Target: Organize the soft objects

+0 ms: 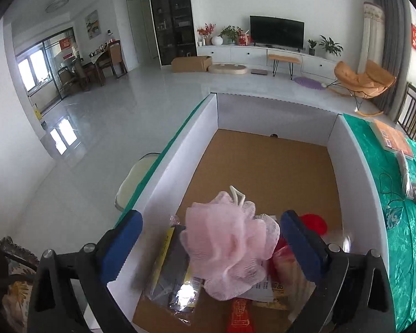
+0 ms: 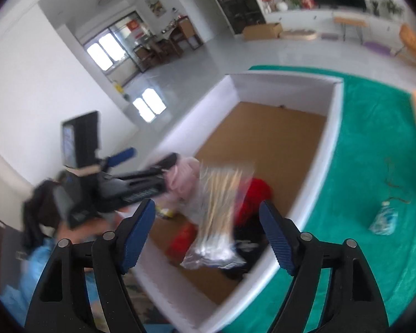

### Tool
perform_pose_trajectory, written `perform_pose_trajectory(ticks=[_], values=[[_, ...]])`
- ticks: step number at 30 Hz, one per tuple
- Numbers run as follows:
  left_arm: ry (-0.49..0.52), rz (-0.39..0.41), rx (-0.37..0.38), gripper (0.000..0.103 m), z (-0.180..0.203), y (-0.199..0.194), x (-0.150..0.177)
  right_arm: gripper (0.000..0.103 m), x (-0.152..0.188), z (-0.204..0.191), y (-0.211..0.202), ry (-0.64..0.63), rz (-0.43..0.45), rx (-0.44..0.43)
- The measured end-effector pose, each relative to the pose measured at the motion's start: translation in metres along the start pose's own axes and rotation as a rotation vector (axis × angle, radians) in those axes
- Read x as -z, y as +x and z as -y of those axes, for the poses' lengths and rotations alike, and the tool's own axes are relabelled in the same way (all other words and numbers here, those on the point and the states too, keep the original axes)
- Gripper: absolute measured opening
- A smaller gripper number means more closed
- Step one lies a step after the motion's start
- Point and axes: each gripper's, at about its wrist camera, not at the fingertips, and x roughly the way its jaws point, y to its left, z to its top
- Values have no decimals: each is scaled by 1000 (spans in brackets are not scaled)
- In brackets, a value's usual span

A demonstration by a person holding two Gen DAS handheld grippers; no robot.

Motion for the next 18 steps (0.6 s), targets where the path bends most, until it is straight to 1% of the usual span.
perform_pose_trajectory(ticks=[2,5,6,8,9,10,11,13,15,16,18], values=[[-17,26,34,99,13,-5,0,80,12,24,-12,-20,37,94],[0,87,141,99,49,-25,-2,80,37,72,-33,0,101,258],[17,108,175,99,61,-34,-3,80,51,94,-40,11,128,351],[69,142,256,99,96,-52,-4,80,73,136,-51,35,157,509],[110,153,311,99,119,-62,1,80,88,156,-54,55,158,592],[147,154,356,99,140,-69,5,80,104,180,-55,88,140,680],[178,151,392,100,157,-75,9,80,115,199,-59,122,126,727],[254,121,474,101,198,-82,24,80,139,235,-67,207,115,779],[332,68,532,101,242,-78,44,80,158,262,-80,285,130,809],[361,46,540,101,259,-74,54,80,163,271,-86,315,133,815],[401,5,535,101,289,-58,70,80,168,275,-93,348,157,818]])
